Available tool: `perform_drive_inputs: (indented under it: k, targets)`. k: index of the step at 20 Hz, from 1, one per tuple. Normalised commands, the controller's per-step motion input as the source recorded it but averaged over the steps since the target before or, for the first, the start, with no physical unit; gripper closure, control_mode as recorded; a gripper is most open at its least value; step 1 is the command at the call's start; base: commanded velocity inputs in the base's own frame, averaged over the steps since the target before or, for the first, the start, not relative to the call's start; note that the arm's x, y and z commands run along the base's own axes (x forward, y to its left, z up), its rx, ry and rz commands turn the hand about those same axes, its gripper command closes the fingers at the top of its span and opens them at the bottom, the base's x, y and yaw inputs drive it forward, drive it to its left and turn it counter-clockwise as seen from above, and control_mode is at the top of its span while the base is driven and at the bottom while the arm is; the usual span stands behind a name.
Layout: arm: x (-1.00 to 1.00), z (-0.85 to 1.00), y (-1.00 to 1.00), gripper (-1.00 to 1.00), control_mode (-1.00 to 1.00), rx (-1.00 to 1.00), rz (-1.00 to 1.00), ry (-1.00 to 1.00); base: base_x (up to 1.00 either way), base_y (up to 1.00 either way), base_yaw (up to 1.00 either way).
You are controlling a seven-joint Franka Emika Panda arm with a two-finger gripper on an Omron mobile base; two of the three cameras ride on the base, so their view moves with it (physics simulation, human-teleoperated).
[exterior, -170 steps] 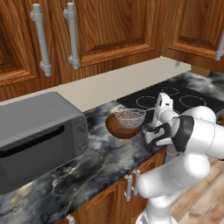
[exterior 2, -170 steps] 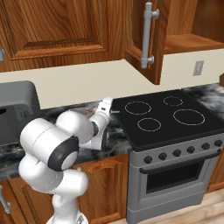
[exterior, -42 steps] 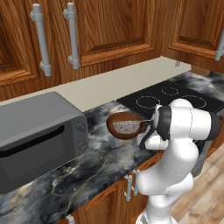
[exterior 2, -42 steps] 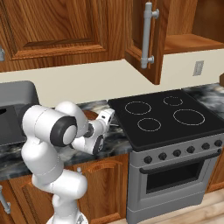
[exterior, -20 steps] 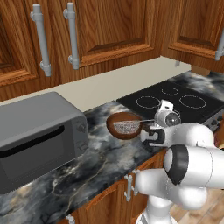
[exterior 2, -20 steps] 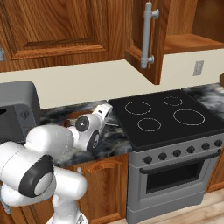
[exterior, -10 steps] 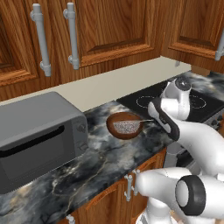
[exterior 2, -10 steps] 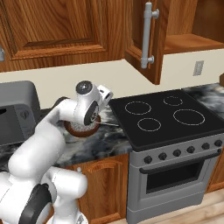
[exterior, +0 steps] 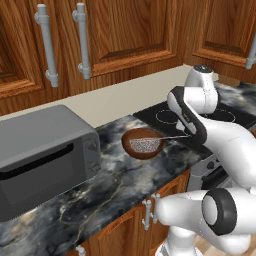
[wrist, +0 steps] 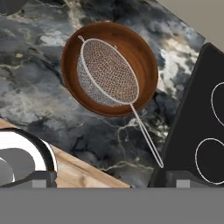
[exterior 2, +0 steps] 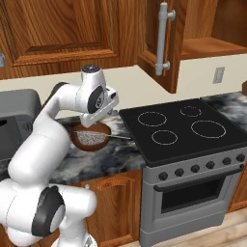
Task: Open the cabinet and setup a tea strainer by placing it in the bowl upright.
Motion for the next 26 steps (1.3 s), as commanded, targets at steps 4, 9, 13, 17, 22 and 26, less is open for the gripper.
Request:
perform_drive_inputs:
  k: [4, 9, 13, 17, 22, 26]
  targets:
    - [-0.7, -0.13, 0.44, -1.0, -1.0, 0.0, -0.1, 0.0, 0.0, 0.0, 0.0]
    - [-0.66, 0.0, 0.64, -1.0, -1.0, 0.0, -0.21, -0.02, 0.0, 0.0, 0.0]
    - [-0.68, 0.0, 0.51, -1.0, -1.0, 0.0, -0.24, -0.04, 0.0, 0.0, 0.0]
    - [-0.38, 0.0, 0.29, -1.0, -1.0, 0.06, -0.32, -0.01, 0.0, 0.0, 0.0]
    - [-0.34, 0.0, 0.2, -1.0, -1.0, 0.21, -0.31, -0.05, 0.0, 0.0, 0.0]
    - [-0.16, 0.0, 0.05, -1.0, -1.0, 0.1, -0.29, -0.03, 0.0, 0.0, 0.0]
